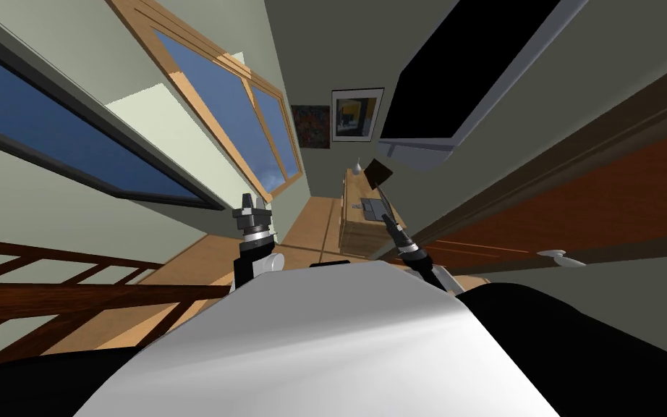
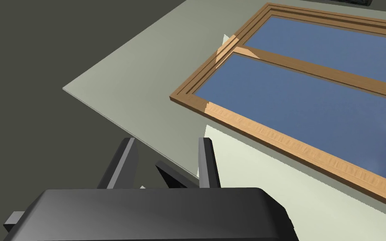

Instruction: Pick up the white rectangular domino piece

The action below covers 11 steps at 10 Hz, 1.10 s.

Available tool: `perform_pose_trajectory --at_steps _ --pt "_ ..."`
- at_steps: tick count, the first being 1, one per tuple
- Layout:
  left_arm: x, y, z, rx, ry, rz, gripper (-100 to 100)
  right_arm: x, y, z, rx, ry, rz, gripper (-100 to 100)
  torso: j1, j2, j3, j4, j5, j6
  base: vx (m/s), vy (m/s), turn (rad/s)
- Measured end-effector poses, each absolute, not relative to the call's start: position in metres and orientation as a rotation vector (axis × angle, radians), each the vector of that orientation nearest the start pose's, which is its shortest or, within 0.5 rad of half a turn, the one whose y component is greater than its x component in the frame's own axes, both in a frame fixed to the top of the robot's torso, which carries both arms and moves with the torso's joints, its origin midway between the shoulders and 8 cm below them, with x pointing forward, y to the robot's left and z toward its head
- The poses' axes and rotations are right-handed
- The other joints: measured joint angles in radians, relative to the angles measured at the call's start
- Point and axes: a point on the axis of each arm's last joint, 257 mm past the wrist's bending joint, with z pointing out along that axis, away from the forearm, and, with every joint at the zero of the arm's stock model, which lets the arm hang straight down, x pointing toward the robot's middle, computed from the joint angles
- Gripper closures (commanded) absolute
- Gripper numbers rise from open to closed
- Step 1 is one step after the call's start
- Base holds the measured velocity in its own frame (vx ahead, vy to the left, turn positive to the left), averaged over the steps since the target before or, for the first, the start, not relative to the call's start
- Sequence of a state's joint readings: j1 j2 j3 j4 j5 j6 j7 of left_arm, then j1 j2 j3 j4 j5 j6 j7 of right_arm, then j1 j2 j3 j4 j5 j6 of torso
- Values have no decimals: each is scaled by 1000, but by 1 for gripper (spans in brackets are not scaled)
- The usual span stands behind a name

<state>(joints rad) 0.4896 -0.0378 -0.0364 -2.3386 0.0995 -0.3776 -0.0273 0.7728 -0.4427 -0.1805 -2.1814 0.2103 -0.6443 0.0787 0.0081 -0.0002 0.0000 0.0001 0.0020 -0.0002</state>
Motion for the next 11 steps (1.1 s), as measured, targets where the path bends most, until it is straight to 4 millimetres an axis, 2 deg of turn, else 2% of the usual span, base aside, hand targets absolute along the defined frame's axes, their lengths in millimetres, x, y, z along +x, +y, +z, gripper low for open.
perform_pose_trajectory --at_steps 4,8,11 --pt "353 281 30 -782 568 -1373 0 295 -310 -103 72 1386 725 -100 -1 -1 -1 0 0 0 41 129 138" --pt "353 281 30 -782 568 -1373 0 273 -324 -137 -117 1559 567 -100 -2 -3 -2 -1 0 0 72 106 91" --pt "353 281 30 -782 568 -1373 0 252 -342 -164 -272 1700 445 -100 -2 -7 -4 -2 0 0 141 109 131"
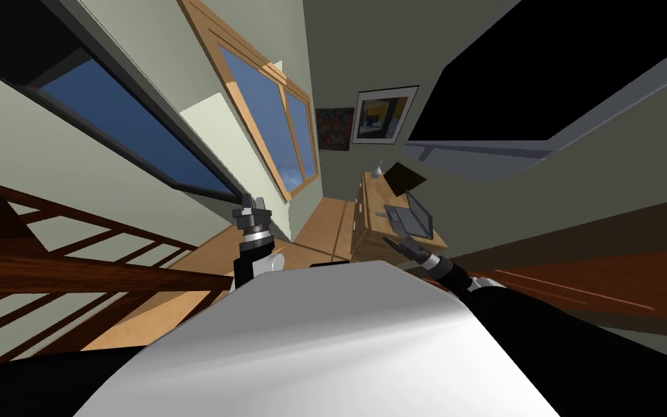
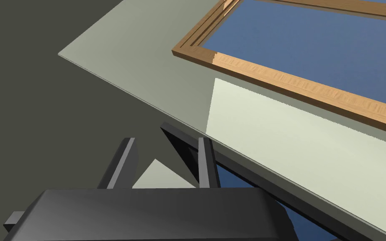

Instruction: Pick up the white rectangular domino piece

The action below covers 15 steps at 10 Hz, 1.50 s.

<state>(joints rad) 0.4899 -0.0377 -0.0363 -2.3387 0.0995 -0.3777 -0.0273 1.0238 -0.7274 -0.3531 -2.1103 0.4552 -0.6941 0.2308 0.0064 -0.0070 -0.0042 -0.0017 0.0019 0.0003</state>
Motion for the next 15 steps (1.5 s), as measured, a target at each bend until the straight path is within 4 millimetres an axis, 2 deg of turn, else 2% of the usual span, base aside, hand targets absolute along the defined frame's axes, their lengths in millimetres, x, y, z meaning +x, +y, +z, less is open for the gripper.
perform_pose_trajectory --at_steps 5,8,10,15 --pt "353 281 30 -782 569 -1373 0 214 -370 -206 -499 1895 299 -100 -3 1 1 1 -1 0 129 68 92" --pt "353 281 30 -782 569 -1373 0 189 -399 -234 -652 2018 203 -100 -4 -1 0 0 -1 0 140 40 74" --pt "353 281 30 -782 568 -1373 0 177 -403 -238 -694 2056 181 -100 -5 5 3 1 -1 0 80 19 39" --pt "353 281 30 -782 569 -1373 0 132 -435 -262 -885 2207 93 -100 -6 0 0 0 -2 0 151 3 72"
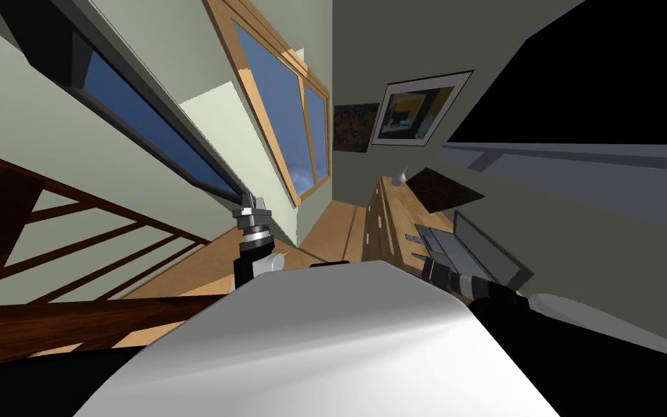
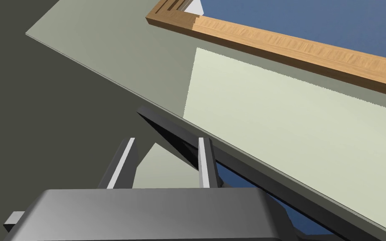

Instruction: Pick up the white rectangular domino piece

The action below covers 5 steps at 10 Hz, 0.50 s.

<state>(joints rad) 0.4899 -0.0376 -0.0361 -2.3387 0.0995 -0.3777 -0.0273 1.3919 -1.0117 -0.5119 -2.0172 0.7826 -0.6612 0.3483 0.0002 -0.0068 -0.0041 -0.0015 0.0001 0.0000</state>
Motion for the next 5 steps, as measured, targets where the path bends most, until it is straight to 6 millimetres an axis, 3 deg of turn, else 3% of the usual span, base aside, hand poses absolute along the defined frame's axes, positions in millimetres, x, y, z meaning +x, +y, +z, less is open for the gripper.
perform_pose_trajectory --at_steps 2,3,5 --pt "353 281 30 -782 569 -1373 0 108 -453 -271 -980 2277 53 -100 1 -5 -3 -1 0 0 223 14 32" --pt "353 281 30 -782 569 -1373 0 97 -464 -274 -1024 2316 37 -100 0 -5 -3 -1 0 0 271 -41 74" --pt "353 281 30 -782 569 -1373 0 72 -482 -284 -1108 2380 6 -100 -3 -5 -3 -1 -1 0 186 -36 39"
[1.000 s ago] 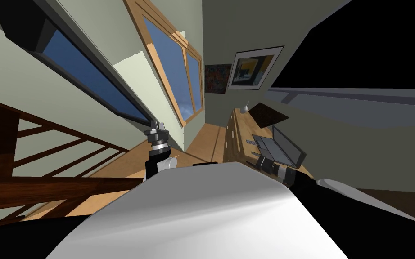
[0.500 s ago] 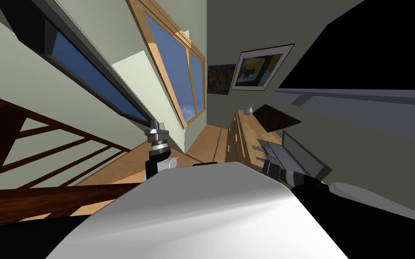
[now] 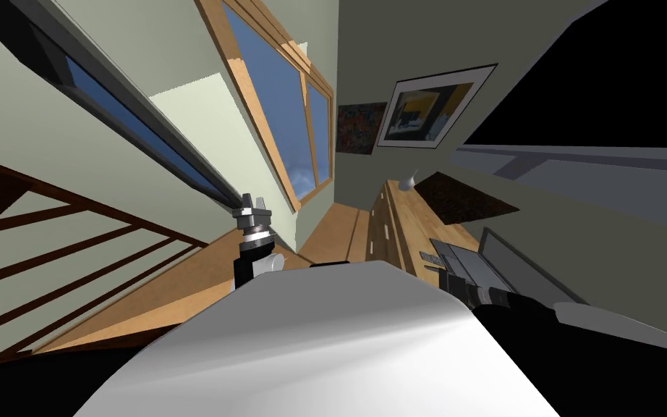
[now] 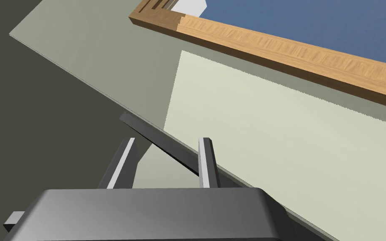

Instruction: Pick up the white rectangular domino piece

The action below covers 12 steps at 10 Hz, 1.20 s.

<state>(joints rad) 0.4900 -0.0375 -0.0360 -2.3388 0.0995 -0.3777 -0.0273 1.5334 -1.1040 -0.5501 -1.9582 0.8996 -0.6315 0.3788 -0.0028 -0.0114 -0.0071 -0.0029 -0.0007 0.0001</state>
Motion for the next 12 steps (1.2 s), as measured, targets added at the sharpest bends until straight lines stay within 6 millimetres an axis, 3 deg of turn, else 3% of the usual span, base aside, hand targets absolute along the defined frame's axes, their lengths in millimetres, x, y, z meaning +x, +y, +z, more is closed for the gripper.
perform_pose_trajectory --at_steps 5,9,12 --pt "353 281 30 -782 569 -1373 0 24 -512 -293 -1266 2498 -30 -100 1 5 3 1 0 0 154 -46 19" --pt "353 281 30 -782 569 -1373 0 -31 -543 -296 -1421 2629 -51 -100 -3 -2 -1 0 -1 0 244 -102 4" --pt "353 281 30 -782 569 -1373 0 -79 -554 -299 -1495 2713 -32 -100 0 4 3 1 0 0 144 -58 -25"
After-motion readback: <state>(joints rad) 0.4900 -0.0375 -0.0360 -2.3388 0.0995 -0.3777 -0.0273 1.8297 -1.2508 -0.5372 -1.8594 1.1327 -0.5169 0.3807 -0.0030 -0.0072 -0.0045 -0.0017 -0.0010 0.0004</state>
